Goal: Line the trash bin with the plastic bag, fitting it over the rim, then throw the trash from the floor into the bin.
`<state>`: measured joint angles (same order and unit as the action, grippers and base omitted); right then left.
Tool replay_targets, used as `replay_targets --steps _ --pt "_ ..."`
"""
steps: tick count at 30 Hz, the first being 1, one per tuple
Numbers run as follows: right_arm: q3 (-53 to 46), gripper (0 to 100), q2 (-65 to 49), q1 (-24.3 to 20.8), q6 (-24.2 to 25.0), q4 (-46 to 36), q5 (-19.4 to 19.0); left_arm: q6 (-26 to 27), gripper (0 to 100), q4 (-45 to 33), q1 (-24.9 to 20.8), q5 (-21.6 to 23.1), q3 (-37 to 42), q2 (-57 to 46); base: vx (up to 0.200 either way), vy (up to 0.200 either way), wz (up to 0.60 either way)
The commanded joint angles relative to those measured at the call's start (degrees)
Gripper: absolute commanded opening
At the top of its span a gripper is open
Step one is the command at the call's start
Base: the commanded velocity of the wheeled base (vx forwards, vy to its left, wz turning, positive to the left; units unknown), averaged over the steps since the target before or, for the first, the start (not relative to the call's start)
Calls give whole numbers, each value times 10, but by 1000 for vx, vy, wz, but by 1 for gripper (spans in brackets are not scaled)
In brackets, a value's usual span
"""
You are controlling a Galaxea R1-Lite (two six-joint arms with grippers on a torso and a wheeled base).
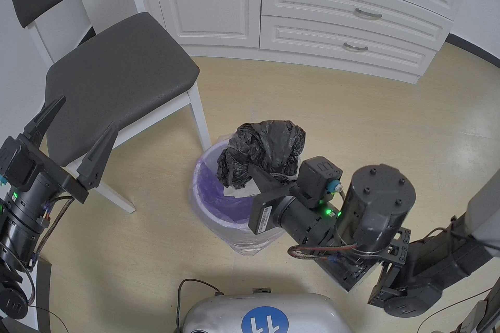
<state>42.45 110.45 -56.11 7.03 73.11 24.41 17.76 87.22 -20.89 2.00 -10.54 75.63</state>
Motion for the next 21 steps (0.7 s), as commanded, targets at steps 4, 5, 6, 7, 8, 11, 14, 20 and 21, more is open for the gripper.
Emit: replay_targets --steps 4,5,6,7,8,11,14,20,21 --pt "112 0 -86 28 57 -253 -3 4 100 -1 0 1 -3 -23 0 0 0" --pt "114 0 -86 29 57 -259 -3 5 100 -1 0 1 -2 -23 0 0 0" --pt "141 0 -94 40 57 -341 -4 5 100 -2 0 1 -2 -32 0 0 0" --pt "156 0 -99 47 59 -383 -5 5 100 -2 -1 1 -2 -36 0 0 0" --pt "158 0 -100 49 59 -388 -5 5 100 -2 -1 1 -2 -36 0 0 0" --pt "198 0 -110 59 63 -473 -8 5 100 -2 -1 1 -3 -45 0 0 0" --pt "227 0 -109 60 65 -531 -11 5 100 -8 -1 2 -4 -58 0 0 0" --pt "254 0 -103 32 146 -554 -11 3 100 -17 2 2 -21 -57 0 0 0" --pt "265 0 -101 28 176 -568 -11 1 100 -17 4 1 -26 -57 0 0 0"
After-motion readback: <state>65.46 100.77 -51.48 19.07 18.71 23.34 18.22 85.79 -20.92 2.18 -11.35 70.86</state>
